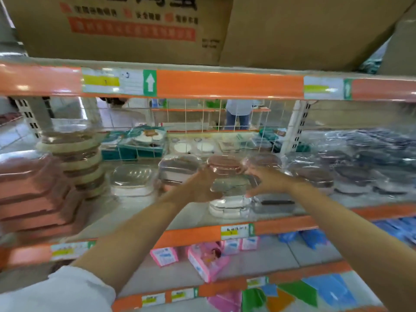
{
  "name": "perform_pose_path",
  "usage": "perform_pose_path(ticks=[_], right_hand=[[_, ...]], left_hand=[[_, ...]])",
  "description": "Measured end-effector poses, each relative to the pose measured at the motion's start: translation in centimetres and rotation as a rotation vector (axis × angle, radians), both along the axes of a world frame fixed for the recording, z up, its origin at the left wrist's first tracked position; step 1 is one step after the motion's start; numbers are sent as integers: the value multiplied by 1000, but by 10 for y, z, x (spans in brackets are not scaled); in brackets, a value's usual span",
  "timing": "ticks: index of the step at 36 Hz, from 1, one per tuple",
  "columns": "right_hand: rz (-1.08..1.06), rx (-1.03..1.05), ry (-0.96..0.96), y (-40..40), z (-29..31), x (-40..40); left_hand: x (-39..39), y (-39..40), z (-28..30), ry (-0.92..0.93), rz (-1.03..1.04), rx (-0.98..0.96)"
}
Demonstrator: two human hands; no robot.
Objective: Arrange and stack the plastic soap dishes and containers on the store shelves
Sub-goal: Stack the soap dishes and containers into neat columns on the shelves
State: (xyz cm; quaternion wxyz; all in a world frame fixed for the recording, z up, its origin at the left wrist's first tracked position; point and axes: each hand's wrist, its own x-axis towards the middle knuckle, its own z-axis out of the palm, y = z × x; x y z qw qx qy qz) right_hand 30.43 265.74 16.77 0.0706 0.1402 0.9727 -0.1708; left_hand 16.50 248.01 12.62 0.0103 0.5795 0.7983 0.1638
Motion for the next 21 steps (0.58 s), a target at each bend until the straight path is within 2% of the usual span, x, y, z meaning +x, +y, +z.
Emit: perform_pose_path(ticks=[2, 4, 7, 9, 12, 17, 21], right_hand=[[51, 51, -51, 6, -5, -5], [90, 90, -79, 9, -11, -13], [164, 144, -124, 8, -15, -23], [215, 251, -164, 4, -16, -29], [238, 349, -209, -2, -18, -38], [287, 312, -91, -14, -16, -52], [336, 182, -8, -38, -9, -65]], left_hand=[[1, 8, -8, 88, 6, -76], [6, 11, -10, 55, 87, -190], [11, 11, -13, 37, 103, -157], [12, 6, -15, 44, 117, -143], [7, -8, -13, -56, 157, -142], [-1, -48, 1, -75, 168, 51], [-19, -90, 8, 26, 217, 128]])
